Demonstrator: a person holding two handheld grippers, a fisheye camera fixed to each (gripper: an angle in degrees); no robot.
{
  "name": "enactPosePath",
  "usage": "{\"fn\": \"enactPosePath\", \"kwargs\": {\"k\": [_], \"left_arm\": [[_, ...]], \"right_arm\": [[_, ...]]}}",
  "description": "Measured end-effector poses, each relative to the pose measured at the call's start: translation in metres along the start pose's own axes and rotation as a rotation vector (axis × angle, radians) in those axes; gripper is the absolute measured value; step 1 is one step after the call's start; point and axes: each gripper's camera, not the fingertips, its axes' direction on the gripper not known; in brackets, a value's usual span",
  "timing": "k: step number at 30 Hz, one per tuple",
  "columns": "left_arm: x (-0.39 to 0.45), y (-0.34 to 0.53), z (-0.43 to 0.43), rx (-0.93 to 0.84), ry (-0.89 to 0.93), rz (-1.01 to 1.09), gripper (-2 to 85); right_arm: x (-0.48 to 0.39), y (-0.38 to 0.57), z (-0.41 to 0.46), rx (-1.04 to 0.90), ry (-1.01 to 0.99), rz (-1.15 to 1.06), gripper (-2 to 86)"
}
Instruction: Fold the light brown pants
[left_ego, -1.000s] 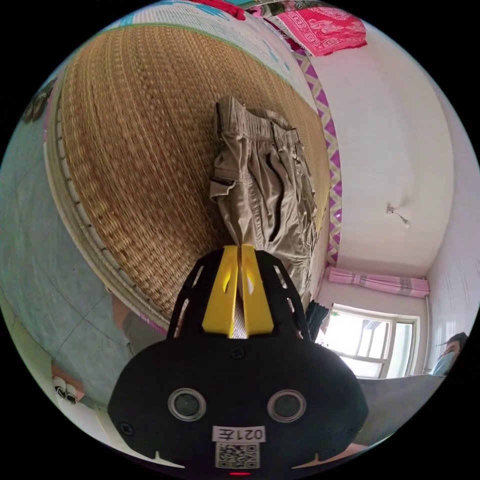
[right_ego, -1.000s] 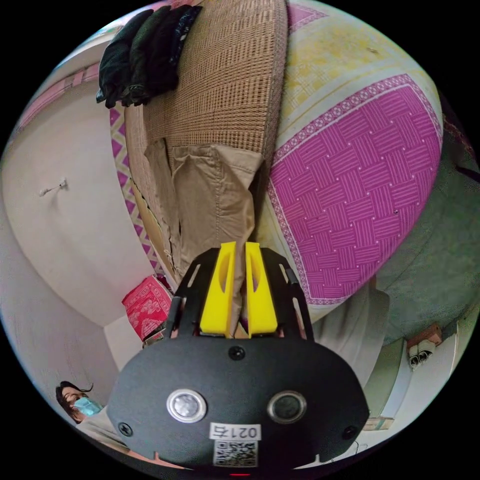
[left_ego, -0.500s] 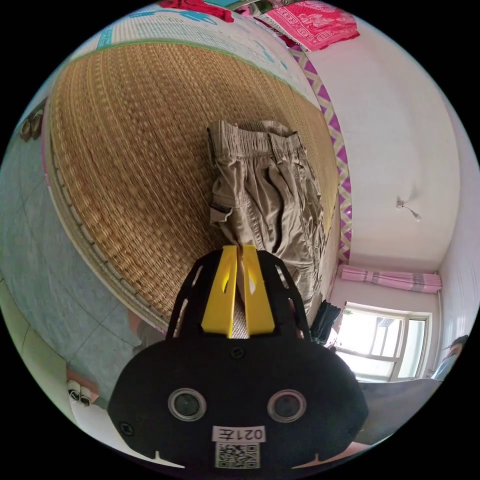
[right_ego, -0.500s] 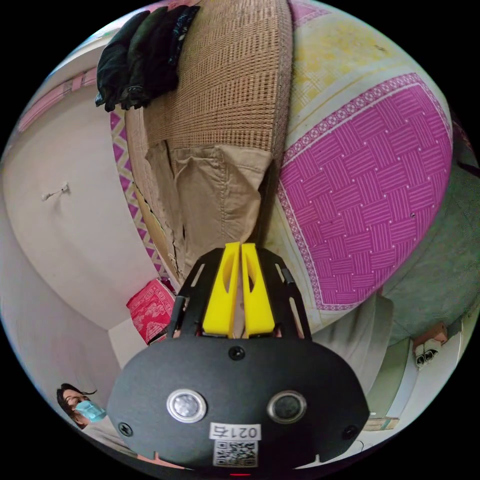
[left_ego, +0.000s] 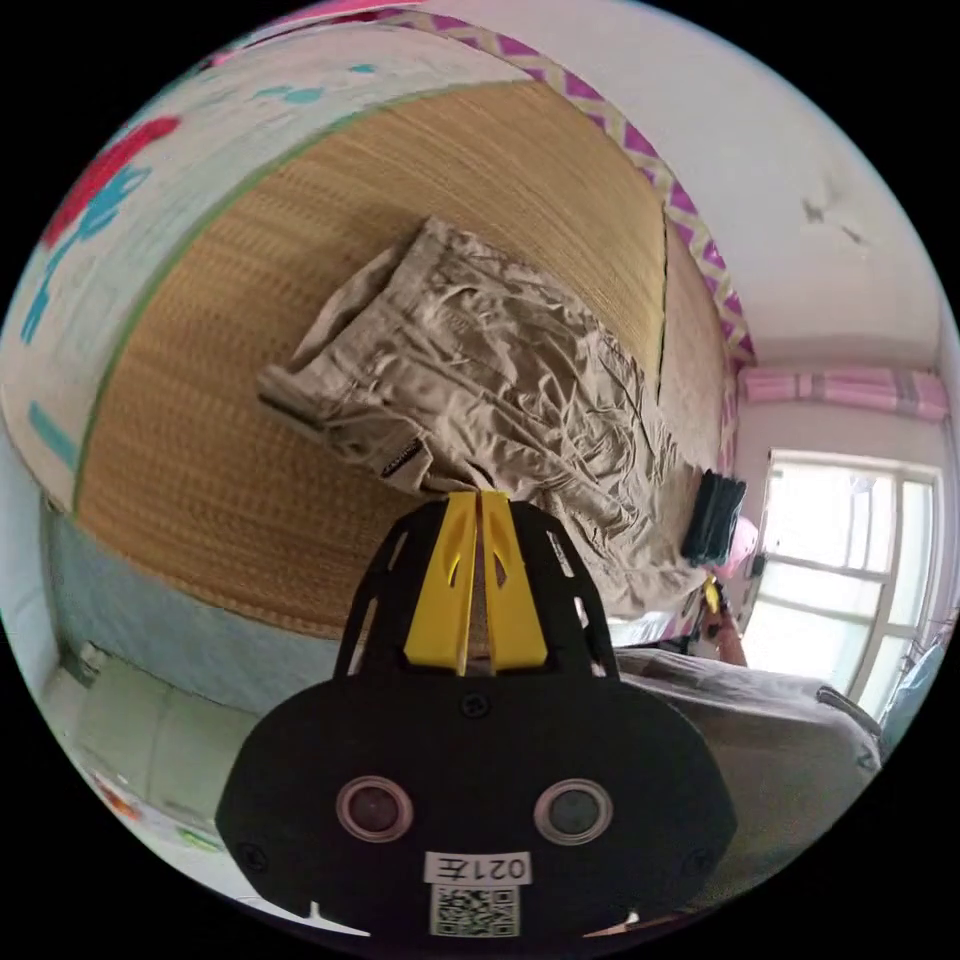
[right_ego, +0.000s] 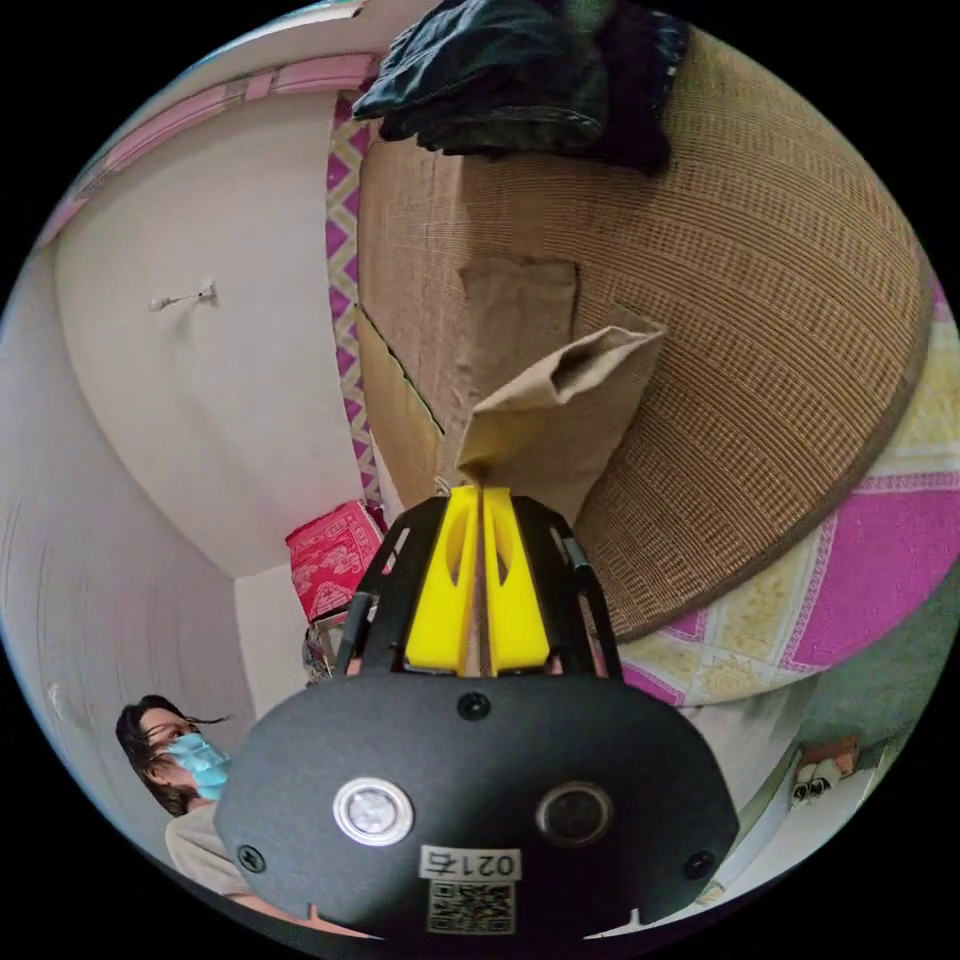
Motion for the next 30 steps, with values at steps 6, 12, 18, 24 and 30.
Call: {"fn": "enactPosePath", "kwargs": {"k": [6, 12, 18, 24, 30], "left_arm": [[0.071, -0.181, 0.019, -0.108, -0.041, 0.101, -1.0], [0.077, -0.352, 0.116, -0.243, -0.033, 0.047, -1.0], [0.065, -0.430, 0.193, -0.338, -0.087, 0.009, -1.0], [0.059, -0.448, 0.200, -0.315, -0.017, 0.115, -1.0], [0.024, -0.450, 0.175, -0.184, 0.166, 0.079, -1.0]], "right_arm": [[-0.065, -0.095, 0.054, -0.029, 0.047, -0.102, -0.6], [-0.072, -0.185, 0.127, -0.052, 0.153, -0.043, -0.6], [-0.061, -0.225, 0.163, -0.037, 0.231, -0.003, -0.5], [-0.071, -0.245, 0.157, -0.025, 0.207, -0.054, -0.6], [-0.079, -0.250, 0.153, -0.030, 0.213, -0.066, -0.6]]}}
